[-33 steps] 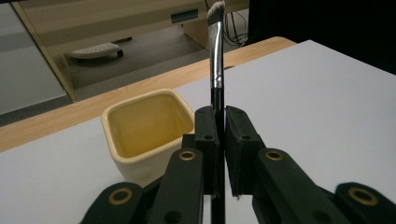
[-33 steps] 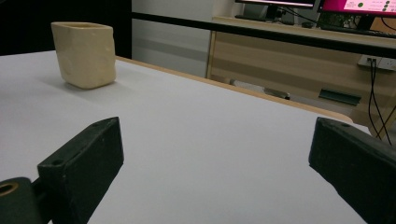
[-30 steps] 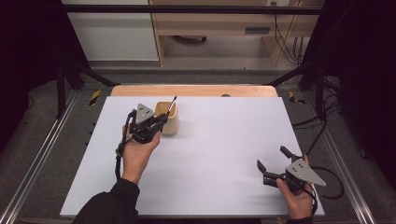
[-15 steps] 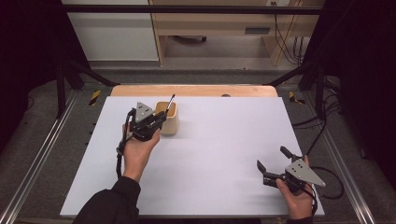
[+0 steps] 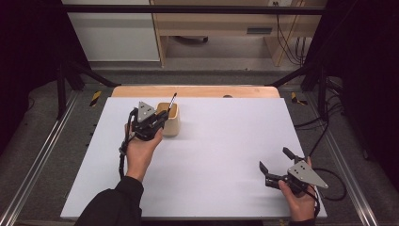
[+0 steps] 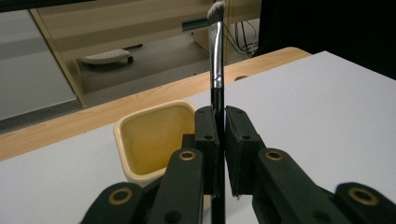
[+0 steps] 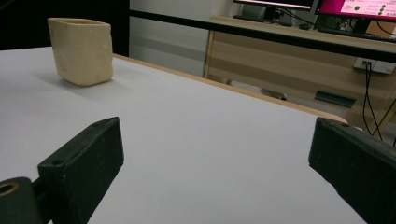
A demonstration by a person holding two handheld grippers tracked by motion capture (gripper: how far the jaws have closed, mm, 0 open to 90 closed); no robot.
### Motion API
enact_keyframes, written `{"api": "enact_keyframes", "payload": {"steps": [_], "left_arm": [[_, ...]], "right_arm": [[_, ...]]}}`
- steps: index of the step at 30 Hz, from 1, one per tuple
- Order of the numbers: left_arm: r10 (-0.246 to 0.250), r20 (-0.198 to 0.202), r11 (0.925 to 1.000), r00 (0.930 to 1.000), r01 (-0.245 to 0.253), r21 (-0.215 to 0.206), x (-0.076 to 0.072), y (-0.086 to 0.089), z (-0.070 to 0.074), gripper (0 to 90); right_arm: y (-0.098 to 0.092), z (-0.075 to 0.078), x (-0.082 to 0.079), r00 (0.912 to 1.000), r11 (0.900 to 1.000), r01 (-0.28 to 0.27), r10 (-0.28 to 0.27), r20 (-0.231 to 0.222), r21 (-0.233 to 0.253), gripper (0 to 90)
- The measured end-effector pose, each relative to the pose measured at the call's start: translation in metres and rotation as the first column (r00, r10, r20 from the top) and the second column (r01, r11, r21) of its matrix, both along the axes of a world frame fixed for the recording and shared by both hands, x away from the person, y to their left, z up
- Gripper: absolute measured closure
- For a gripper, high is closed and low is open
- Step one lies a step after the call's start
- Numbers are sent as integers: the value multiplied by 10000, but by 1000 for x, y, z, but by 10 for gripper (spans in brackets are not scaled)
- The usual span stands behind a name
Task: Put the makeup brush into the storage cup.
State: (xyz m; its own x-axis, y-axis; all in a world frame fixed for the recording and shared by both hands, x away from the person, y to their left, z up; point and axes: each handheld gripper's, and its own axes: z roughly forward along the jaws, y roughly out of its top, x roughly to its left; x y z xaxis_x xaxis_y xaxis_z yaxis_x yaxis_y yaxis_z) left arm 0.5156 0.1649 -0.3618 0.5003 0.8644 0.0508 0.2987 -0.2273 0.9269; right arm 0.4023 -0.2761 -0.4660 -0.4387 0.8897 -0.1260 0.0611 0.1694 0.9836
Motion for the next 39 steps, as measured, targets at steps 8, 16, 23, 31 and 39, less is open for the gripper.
{"api": "enact_keyframes", "payload": {"steps": [8,16,23,31,39], "left_arm": [[15,82,10000,10000,-15,3,2,-1,2,840],[33,188,10000,9998,-34,53,4,-2,6,840],[45,264,10000,9996,-47,63,7,-3,9,840],[75,304,10000,9995,-76,49,10,-3,12,840],[104,339,9999,9994,-104,24,15,-3,13,840]], "right_arm": [[0,0,0,10000,10000,15,-15,28,-27,35],[0,0,0,10000,10000,9,-9,41,-27,36],[0,0,0,10000,10000,-7,7,13,-30,37],[0,0,0,10000,10000,-8,9,21,-30,37],[0,0,0,10000,10000,-10,10,26,-35,37]]}}
